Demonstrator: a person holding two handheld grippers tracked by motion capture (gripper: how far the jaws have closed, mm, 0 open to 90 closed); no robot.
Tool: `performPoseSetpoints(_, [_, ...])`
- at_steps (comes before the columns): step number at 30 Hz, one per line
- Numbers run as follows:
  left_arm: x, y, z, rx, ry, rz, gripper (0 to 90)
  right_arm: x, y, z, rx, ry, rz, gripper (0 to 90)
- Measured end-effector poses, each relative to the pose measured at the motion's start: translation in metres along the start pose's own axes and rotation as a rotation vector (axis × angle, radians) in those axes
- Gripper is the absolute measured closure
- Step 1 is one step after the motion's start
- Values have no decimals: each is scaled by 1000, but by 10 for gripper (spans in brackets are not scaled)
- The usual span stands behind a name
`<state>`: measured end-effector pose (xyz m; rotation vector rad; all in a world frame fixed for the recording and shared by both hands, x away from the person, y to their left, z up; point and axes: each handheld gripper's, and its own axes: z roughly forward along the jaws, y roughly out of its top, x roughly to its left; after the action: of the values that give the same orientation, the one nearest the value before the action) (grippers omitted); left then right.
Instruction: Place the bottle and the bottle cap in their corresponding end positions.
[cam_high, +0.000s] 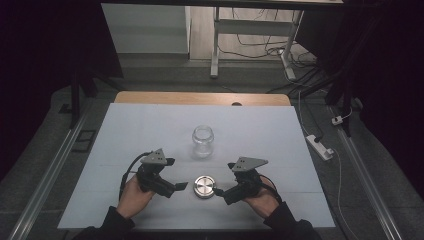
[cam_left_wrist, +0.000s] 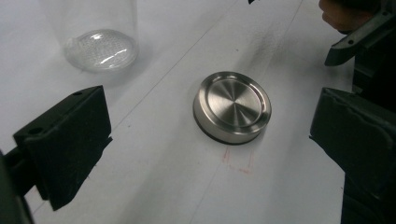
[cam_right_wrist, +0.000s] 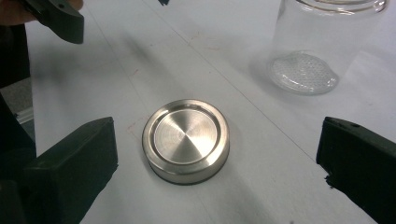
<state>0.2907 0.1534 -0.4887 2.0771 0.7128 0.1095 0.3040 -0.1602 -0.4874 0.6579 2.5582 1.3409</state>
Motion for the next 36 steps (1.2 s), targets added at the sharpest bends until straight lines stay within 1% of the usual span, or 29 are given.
performPoseSetpoints(7, [-5, -10, -10, 8, 31, -8, 0, -1, -4, -11, 5, -24, 5, 0])
performPoseSetpoints(8, [-6, -13, -13, 7, 40, -10, 0, -1, -4, -12, 1, -26, 8, 0])
performPoseSetpoints(12, [-7, -20, -22, -7, 62, -32, 0, -4, -8, -20, -8, -44, 25, 0])
performPoseSetpoints(16, [-7, -29, -32, -21, 76, -54, 0, -6, -14, -29, -9, -61, 48, 0])
performPoseSetpoints(22, [-6, -41, -47, -50, 89, -93, 0, -9, -22, -39, 0, -87, 56, 0])
performPoseSetpoints(31, [-6, -58, -63, -50, 125, -125, 0, -15, -35, -55, 5, -133, 87, 0])
performPoseSetpoints(36, [-7, -69, -74, -42, 162, -139, 0, -18, -42, -67, -7, -165, 110, 0])
